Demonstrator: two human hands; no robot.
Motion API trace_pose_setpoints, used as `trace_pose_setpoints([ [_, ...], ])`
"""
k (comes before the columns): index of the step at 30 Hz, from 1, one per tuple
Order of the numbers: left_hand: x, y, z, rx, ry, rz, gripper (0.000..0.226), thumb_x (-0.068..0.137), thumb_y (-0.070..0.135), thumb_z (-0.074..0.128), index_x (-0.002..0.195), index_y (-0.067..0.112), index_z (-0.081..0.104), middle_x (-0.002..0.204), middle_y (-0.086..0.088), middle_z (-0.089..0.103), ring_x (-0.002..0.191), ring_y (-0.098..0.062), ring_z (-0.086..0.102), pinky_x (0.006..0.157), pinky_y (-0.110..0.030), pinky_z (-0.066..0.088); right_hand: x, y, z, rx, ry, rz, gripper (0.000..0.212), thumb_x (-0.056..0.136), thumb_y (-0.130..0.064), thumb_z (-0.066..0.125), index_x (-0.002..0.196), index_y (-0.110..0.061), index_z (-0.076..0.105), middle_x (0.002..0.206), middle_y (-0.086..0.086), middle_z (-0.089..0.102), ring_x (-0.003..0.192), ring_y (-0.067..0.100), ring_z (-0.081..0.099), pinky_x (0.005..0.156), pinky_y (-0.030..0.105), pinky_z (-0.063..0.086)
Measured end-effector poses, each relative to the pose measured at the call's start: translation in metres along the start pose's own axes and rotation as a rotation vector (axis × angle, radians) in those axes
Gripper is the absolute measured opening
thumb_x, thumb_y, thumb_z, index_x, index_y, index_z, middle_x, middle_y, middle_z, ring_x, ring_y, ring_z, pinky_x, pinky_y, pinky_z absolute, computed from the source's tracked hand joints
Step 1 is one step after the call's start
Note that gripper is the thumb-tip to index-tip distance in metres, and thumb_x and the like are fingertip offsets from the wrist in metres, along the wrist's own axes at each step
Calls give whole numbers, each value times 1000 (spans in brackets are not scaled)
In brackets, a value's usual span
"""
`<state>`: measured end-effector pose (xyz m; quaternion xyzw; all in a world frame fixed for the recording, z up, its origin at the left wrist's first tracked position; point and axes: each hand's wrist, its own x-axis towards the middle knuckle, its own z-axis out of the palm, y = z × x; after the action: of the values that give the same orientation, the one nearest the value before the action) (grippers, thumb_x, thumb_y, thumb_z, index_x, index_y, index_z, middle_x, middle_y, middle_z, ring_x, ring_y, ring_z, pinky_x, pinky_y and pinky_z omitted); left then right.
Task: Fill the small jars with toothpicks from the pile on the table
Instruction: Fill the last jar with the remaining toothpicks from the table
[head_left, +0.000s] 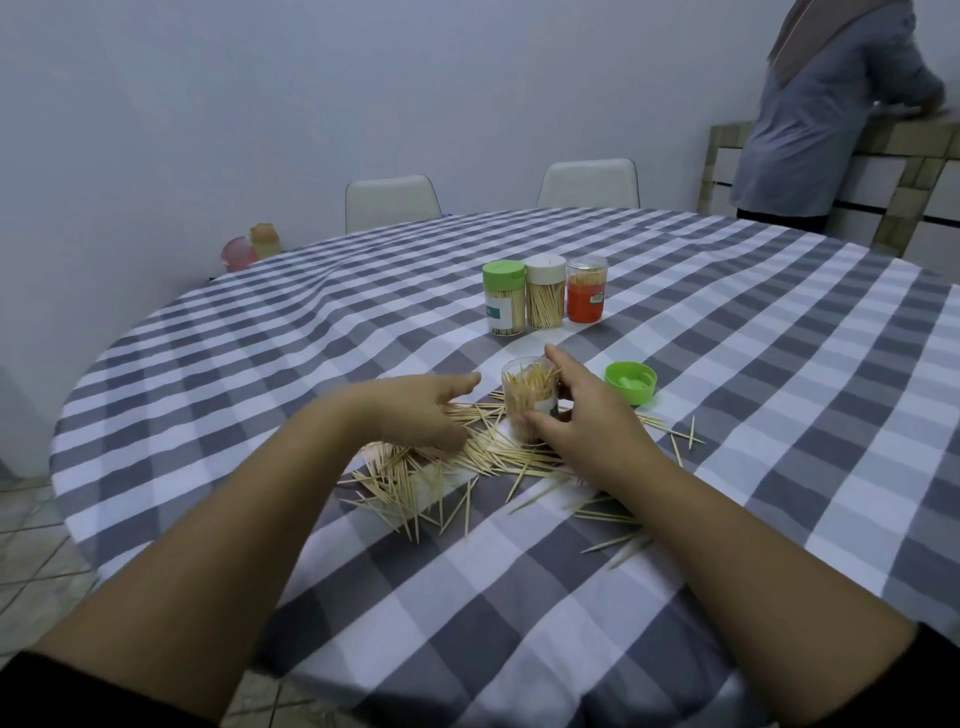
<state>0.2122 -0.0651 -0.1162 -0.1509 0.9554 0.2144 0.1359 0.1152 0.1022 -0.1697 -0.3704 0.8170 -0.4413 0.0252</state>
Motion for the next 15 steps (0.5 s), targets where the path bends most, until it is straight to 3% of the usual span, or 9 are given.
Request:
trace_pose_setpoints([
  [3, -2, -3, -2, 160, -118, -98, 98, 83, 24, 67, 149, 42, -3, 156, -4, 24, 133, -24, 38, 105, -33, 36, -1, 0, -1, 12, -3, 5, 79, 84, -24, 69, 149, -21, 25, 140, 4, 49, 127, 17, 47, 106, 36, 39],
  [10, 10, -2, 18, 269, 57, -1, 87, 85, 29, 58, 151, 35, 1, 160, -3, 11, 143, -24, 25, 114, -40, 28, -1, -1, 0, 8, 11, 4, 80, 83, -26, 70, 149, -21, 25, 142, 3, 48, 128, 16, 46, 106, 38, 39],
  [13, 18, 2, 24, 417, 124, 17, 72, 93, 24, 47, 152, 28, 6, 155, -9, 28, 137, -25, 35, 109, -38, 35, -1, -1, -1, -8, 18, -3, 80, 83, -26, 70, 149, -20, 25, 141, 3, 48, 128, 17, 46, 105, 38, 40],
  [15, 22, 2, 26, 541, 195, 18, 66, 96, 15, 42, 152, 27, 10, 142, -11, 46, 125, -26, 48, 97, -34, 44, -1, -1, -1, -8, 23, -6, 80, 83, -25, 70, 149, -20, 25, 141, 3, 48, 127, 17, 46, 105, 38, 40],
])
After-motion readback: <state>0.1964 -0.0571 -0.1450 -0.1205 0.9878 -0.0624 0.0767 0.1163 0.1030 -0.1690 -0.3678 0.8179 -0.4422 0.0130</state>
